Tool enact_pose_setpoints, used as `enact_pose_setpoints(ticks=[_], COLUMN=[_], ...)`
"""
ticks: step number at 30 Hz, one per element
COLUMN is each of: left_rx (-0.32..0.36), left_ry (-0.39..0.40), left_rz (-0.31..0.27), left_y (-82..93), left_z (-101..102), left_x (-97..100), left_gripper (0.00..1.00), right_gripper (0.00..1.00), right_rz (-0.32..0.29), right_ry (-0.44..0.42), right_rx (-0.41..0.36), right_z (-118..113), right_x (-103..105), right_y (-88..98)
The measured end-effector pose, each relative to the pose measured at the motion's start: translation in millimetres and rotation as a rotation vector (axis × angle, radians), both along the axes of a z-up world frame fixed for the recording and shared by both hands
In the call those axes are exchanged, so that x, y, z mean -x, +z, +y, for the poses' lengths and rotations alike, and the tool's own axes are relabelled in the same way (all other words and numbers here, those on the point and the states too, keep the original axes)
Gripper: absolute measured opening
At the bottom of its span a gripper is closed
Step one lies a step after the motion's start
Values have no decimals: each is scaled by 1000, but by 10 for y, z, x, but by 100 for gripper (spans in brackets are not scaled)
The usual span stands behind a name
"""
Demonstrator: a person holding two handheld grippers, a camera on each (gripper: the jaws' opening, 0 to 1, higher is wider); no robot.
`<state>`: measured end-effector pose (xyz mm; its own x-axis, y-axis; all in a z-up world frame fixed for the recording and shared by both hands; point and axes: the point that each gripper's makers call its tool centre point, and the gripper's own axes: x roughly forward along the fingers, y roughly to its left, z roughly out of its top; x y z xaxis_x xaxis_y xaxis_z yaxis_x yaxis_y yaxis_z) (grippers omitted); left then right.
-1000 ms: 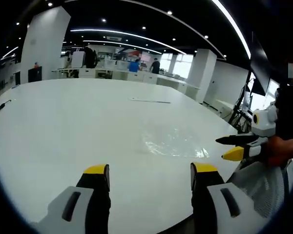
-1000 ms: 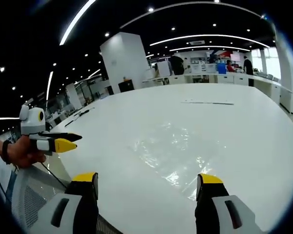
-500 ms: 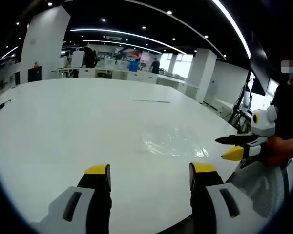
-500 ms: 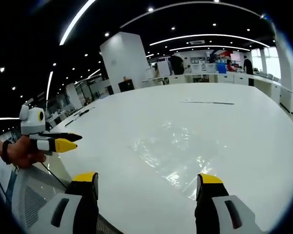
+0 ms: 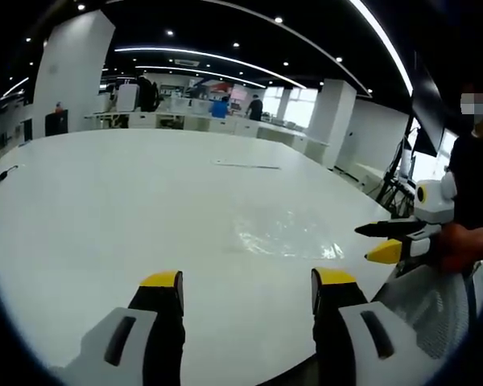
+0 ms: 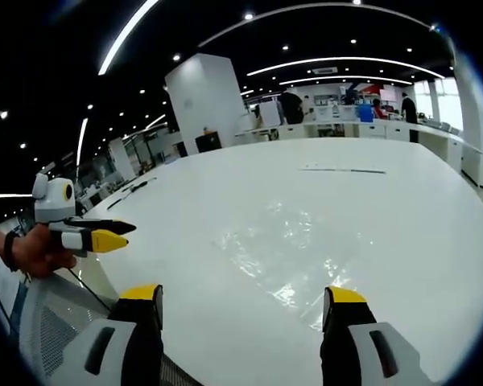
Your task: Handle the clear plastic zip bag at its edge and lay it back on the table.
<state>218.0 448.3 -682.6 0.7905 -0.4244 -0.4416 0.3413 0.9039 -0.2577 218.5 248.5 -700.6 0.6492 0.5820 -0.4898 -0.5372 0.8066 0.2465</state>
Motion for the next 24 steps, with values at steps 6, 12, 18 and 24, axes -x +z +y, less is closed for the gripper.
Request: enact_pose_setpoints(ticks=[6,12,18,24], left_rx=[3,9,18,19], left_ry=[8,18,13,11], left_rz=[-5,-9,-6,1], left_y=[40,32,37,11], left_z=[0,24,13,30], left_x=[12,15,16,11], left_gripper=[63,62,62,61], right_gripper=[81,81,80,80], right_rz=[1,7,12,14], right_ry=[17,56,66,70], right_rx=[11,41,49,58], right_z=[44,126,133,144], right_x=[7,45,44,48], right_y=[-25,-63,-90,-87])
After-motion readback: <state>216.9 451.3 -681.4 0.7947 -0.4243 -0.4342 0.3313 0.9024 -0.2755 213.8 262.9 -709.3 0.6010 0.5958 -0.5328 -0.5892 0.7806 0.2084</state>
